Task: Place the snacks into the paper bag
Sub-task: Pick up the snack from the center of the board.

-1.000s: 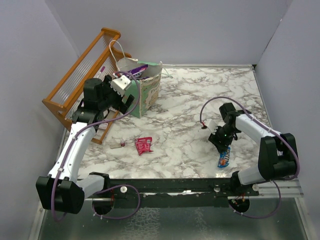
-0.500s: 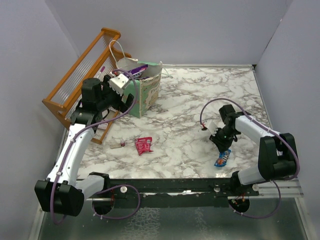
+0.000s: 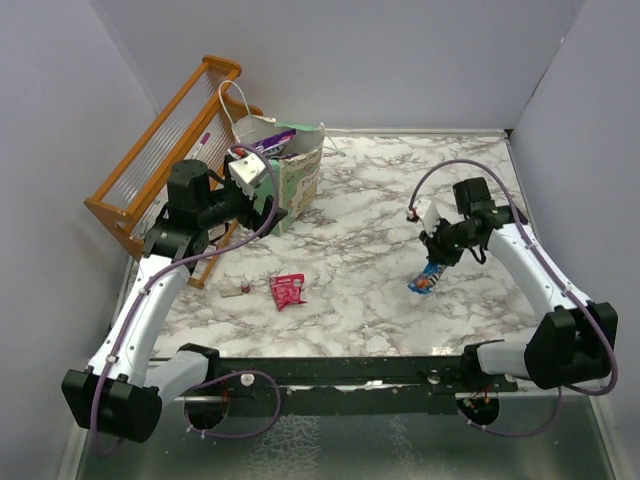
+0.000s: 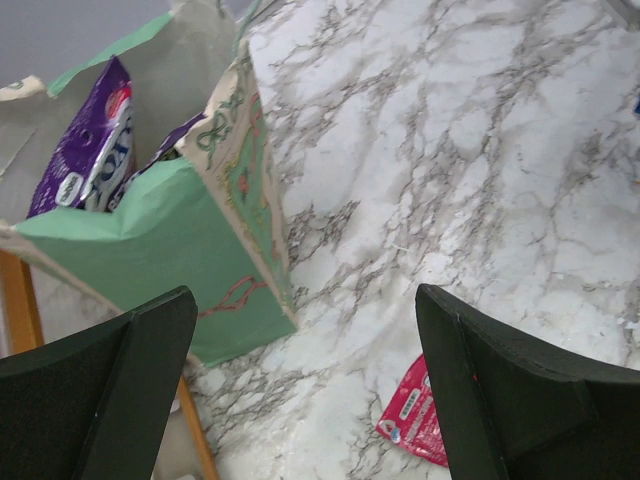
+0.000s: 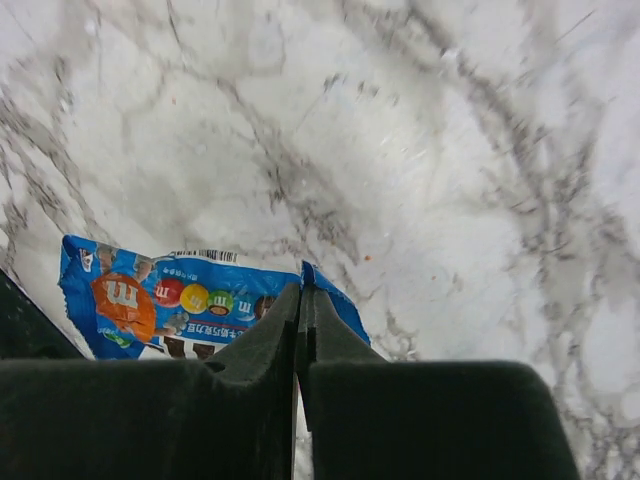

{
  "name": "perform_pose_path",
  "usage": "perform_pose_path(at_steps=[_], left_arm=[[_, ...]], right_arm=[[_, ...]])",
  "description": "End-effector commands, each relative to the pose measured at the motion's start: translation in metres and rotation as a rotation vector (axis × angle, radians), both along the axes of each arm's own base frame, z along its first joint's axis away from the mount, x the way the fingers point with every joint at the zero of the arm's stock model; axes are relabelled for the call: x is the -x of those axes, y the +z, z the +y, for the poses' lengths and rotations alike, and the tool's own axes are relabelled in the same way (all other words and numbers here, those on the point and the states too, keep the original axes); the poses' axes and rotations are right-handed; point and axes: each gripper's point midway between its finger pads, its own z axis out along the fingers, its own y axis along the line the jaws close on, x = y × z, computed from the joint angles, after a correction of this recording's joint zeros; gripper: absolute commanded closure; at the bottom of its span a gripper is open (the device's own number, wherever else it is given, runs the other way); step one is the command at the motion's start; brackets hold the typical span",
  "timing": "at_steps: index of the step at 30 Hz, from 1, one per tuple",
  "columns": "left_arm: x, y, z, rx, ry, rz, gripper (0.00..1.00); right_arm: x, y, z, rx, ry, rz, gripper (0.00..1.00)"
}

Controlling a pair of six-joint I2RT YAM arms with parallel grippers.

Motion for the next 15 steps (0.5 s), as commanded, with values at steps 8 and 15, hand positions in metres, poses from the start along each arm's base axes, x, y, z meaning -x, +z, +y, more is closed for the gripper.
perform_pose_path(at_steps=[8, 15], left_arm=[[0.032, 0.024, -0.094, 0.073, -0.266, 0.061, 0.10], [0.051, 0.012, -0.162, 0.084, -0.388, 0.178, 0.10]], right_arm=[[-0.062, 0.137, 0.065, -0.469, -0.083, -0.405, 0.99], [-0.074, 0.171, 0.070, -0.599, -0.142, -0.582, 0.99]])
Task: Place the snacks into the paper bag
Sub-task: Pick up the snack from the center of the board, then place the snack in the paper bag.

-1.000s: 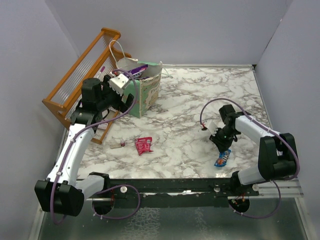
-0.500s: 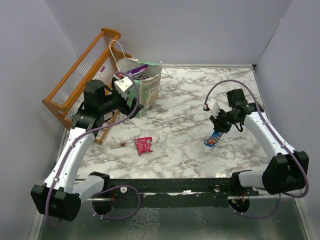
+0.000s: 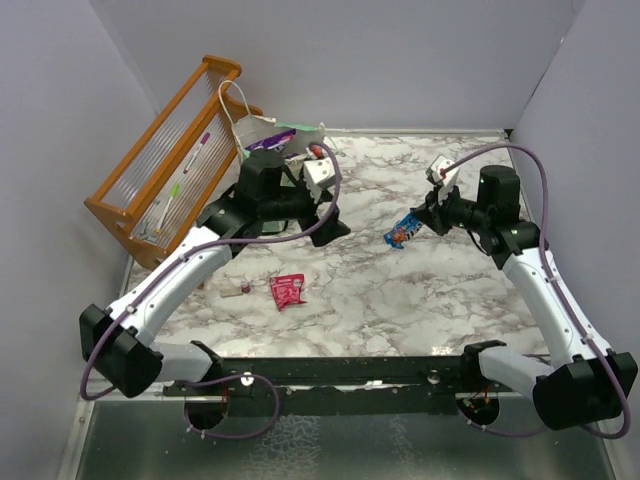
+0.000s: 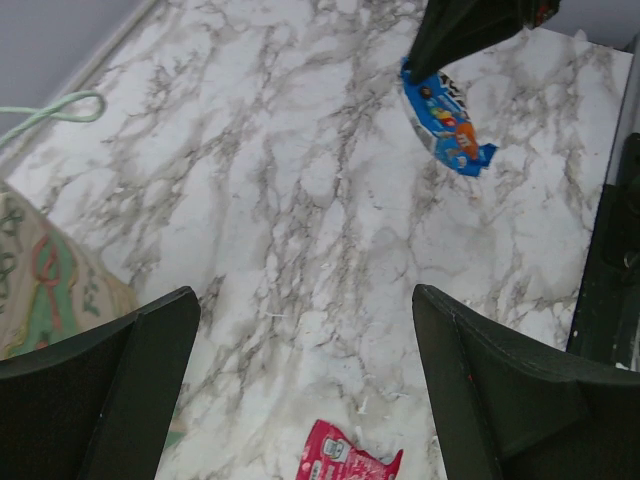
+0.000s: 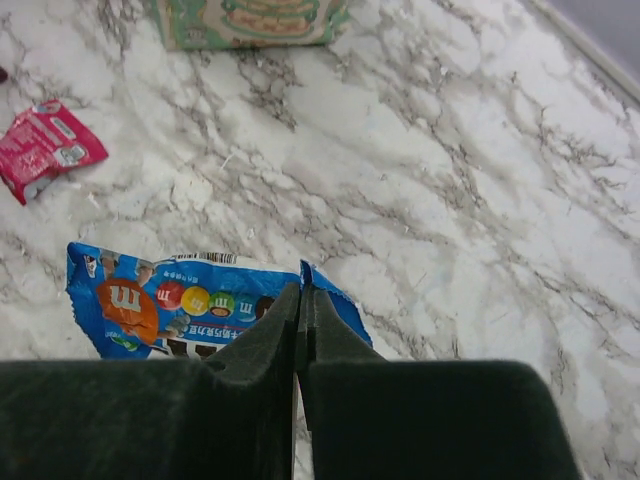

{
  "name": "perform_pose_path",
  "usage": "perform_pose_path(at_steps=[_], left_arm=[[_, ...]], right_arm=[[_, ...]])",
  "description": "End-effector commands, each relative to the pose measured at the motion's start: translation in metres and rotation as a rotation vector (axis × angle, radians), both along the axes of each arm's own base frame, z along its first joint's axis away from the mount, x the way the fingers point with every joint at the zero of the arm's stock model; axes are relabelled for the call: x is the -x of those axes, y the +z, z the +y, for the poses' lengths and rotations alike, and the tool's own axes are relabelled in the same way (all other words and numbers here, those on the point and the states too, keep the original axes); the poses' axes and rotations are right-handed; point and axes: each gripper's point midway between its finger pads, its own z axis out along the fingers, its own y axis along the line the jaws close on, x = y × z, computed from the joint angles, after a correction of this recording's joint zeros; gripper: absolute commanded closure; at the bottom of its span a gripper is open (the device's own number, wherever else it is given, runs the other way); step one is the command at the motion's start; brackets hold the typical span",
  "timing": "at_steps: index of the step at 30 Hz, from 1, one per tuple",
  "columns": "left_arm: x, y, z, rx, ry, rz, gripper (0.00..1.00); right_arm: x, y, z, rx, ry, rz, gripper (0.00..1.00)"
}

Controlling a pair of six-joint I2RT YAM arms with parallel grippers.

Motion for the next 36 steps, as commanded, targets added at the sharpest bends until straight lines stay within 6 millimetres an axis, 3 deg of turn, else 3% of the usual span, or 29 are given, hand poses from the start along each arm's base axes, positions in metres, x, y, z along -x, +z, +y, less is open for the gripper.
perform_pose_path(at_steps=[1, 9, 17, 25, 31, 36], left_arm=[[0.012, 0.003, -0.043, 0.029, -0.057, 0.085, 0.10], [0.023, -0.006, -0.112, 0.042, -0.112, 0.228, 0.11], [0.021, -0.036, -0.147, 0.022, -0.118, 0.275, 0.12], [0.019, -0.064, -0.163, -0.007, -0.128, 0.333, 0.25], [0.024, -0.063, -0.164, -0.004, -0.162, 0.332, 0.41], [0.025, -0.056, -0.159, -0.001, -0.167, 0.286, 0.43]], right_arm=[[-0.010, 0.039, 0.011, -0.159, -0.025, -0.154, 0.99], [0.012, 0.035, 0.007, -0.188, -0.040, -0.240, 0.99], [0.019, 0.037, 0.008, -0.206, -0.025, -0.255, 0.99], [0.028, 0.042, 0.011, -0.215, 0.005, -0.275, 0.99], [0.030, 0.040, 0.011, -0.214, 0.013, -0.278, 0.99], [0.030, 0.037, 0.012, -0.208, 0.025, -0.283, 0.99]])
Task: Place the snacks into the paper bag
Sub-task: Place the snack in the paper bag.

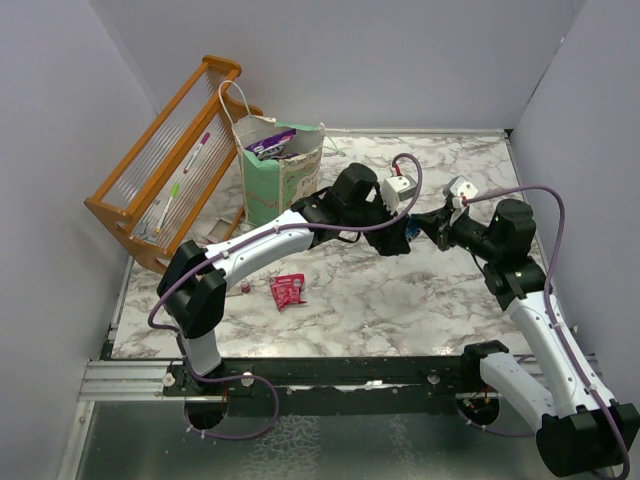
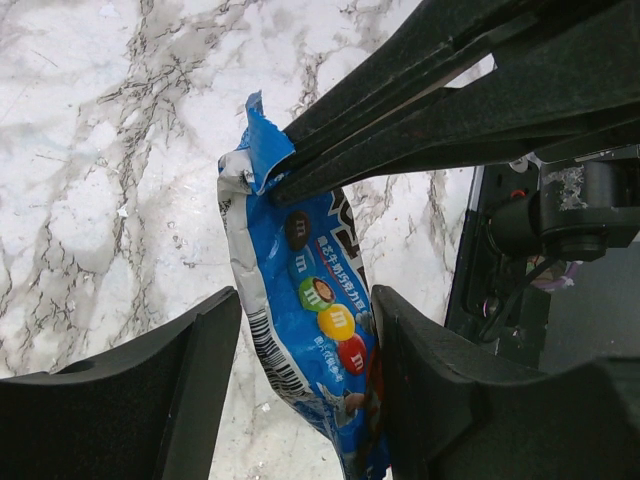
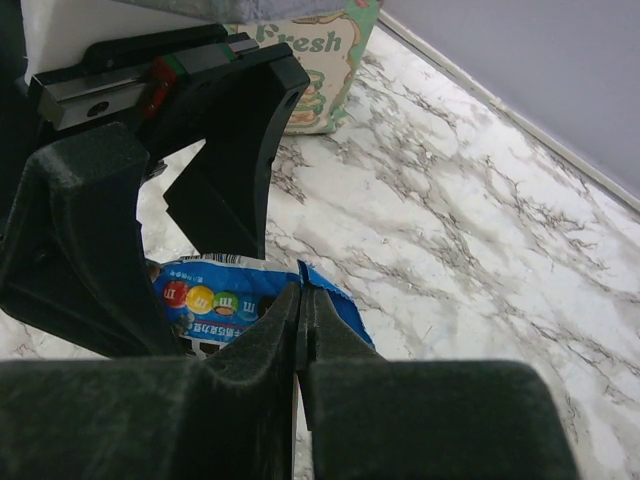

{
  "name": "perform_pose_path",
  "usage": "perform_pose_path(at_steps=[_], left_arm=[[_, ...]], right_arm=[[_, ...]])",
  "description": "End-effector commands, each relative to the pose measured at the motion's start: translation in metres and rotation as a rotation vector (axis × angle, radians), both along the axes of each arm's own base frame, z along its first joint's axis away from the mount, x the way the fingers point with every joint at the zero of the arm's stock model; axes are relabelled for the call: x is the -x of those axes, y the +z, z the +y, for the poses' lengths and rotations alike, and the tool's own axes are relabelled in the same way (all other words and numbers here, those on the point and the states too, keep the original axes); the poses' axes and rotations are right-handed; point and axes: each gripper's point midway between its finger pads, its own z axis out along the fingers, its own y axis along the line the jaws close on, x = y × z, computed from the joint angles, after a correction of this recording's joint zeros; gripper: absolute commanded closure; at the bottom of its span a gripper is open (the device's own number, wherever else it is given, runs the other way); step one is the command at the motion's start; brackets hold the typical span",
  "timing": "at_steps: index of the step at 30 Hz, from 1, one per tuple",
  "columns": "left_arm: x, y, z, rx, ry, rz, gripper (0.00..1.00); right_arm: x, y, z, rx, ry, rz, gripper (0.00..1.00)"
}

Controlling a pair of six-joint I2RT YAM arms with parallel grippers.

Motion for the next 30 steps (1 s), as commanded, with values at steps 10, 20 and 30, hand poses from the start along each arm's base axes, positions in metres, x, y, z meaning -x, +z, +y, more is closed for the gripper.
perform_pose_path(at_steps=[10, 20, 30], left_arm=[[0.005, 0.030, 0.001, 0.064, -0.039, -0.099, 0.48], [0.006, 0.040, 0.010, 0.064, -0.035, -0.148, 0.77], [-0.004, 0.044, 0.029, 0.034, 0.013, -0.249, 0.89]], right_arm=[[0.005, 0.002, 0.007, 0.002, 0.069, -0.054, 0.99], [0.005, 0.002, 0.006, 0.008, 0.068, -0.058, 0.87], [0.005, 0.007, 0.000, 0.019, 0.043, -0.078, 0.53]])
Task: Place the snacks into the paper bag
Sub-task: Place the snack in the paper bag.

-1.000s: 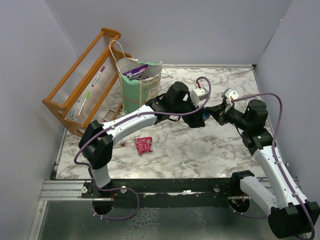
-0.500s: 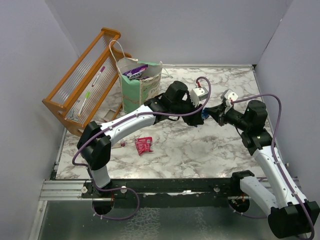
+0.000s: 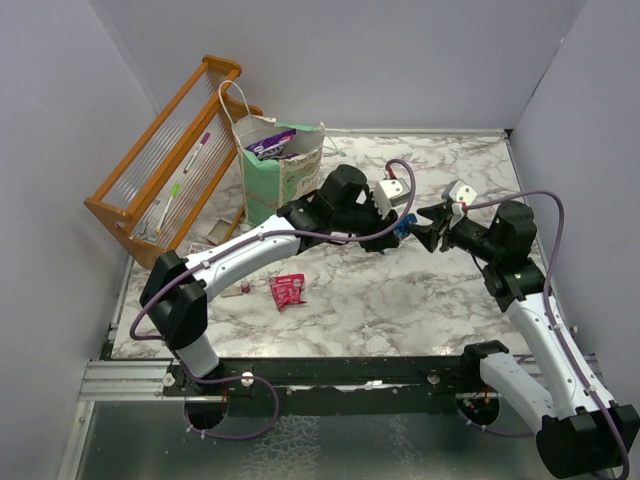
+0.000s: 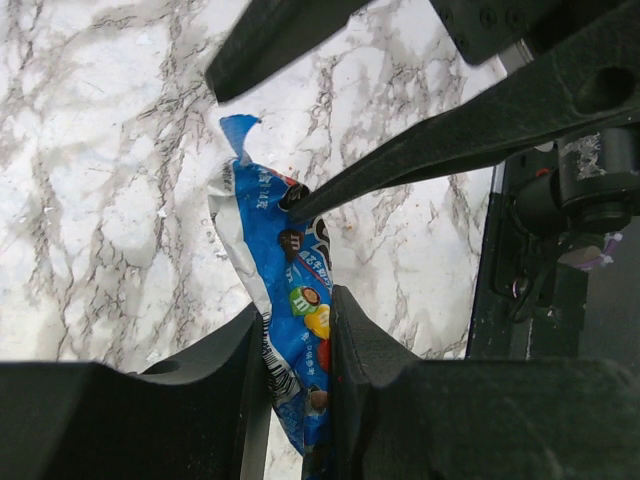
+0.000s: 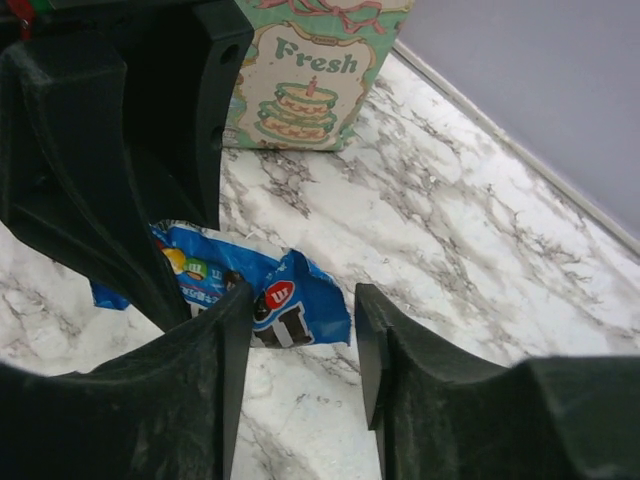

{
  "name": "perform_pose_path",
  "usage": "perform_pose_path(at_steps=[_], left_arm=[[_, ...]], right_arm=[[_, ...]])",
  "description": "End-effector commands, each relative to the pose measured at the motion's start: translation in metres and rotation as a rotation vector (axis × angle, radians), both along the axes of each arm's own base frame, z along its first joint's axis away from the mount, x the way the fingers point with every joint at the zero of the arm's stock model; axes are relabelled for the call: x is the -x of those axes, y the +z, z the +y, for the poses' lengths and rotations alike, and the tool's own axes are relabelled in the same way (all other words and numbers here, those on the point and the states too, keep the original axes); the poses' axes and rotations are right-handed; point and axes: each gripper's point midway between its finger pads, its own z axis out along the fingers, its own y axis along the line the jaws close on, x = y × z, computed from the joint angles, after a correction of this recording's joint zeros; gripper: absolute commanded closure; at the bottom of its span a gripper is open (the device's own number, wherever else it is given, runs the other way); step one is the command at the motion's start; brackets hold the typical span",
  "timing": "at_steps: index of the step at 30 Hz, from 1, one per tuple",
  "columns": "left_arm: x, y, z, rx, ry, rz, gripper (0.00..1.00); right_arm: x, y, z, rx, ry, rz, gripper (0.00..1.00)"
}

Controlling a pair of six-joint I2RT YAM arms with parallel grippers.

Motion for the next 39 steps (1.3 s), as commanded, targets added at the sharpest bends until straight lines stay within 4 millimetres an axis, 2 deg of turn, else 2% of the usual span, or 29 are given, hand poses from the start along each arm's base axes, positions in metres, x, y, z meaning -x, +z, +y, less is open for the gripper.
perform_pose_path(at_steps=[1, 8, 13, 22, 25, 33, 39], left_arm=[[-0.012, 0.029, 0.015, 0.028, 0.049, -0.133, 0.90], [-0.042, 0.046, 0.051, 0.011, 0.175, -0.230, 0.95], [-0.065, 0.070, 0.088, 0.019, 0.277, -0.306, 0.98], [-0.103, 0.121, 0.182, -0.044, 0.525, -0.523, 1.00], [-0.112, 0.133, 0.208, -0.086, 0.588, -0.603, 1.00], [-0.149, 0.158, 0.249, -0.175, 0.683, -0.753, 1.00], [-0.184, 0.149, 0.261, -0.218, 0.694, -0.751, 1.00]], right_arm=[[0.002, 0.007, -0.006, 0.012, -0.015, -0.029, 0.51], [0.009, 0.013, -0.009, 0.043, -0.005, -0.060, 0.48], [0.010, 0.011, -0.008, 0.051, 0.010, -0.067, 0.47], [0.014, 0.006, -0.004, 0.046, 0.047, -0.063, 0.47], [0.016, 0.005, -0.002, 0.045, 0.059, -0.065, 0.47], [0.019, 0.006, -0.003, 0.046, 0.062, -0.078, 0.46], [0.021, 0.005, -0.002, 0.043, 0.072, -0.082, 0.45]])
